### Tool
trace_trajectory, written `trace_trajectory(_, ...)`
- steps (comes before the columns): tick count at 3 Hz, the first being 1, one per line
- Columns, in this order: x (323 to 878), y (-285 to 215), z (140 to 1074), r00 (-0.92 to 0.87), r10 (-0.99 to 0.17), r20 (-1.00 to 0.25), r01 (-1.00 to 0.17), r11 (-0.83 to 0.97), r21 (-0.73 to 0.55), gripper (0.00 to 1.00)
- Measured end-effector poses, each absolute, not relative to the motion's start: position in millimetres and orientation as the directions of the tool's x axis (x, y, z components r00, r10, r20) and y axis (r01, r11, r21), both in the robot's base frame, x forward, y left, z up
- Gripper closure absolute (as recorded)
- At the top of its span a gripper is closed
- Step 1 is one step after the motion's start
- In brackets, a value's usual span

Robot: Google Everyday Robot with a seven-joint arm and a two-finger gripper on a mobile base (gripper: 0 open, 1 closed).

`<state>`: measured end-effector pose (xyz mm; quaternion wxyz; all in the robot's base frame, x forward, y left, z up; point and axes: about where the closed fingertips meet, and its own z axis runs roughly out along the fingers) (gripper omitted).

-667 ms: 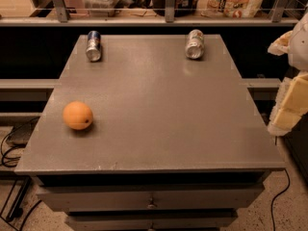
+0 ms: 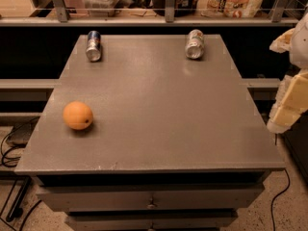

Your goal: Move 7up can near orange

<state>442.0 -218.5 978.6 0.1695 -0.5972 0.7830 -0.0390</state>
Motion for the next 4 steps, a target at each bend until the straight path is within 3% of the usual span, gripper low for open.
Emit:
trace_trajectory(1,469,-235,984,-0.295,-0.872,-0.390,-0.861,0.420,-0.287,0.00)
trace_trajectory(3,554,-220,977,-0.289,-0.630,-0.721,-0.792,0.580,-0.190,0.00)
trace_trajectory(4,554,-220,977,-0.289,-0.630,-0.721,-0.792,0.580,-0.190,0.00)
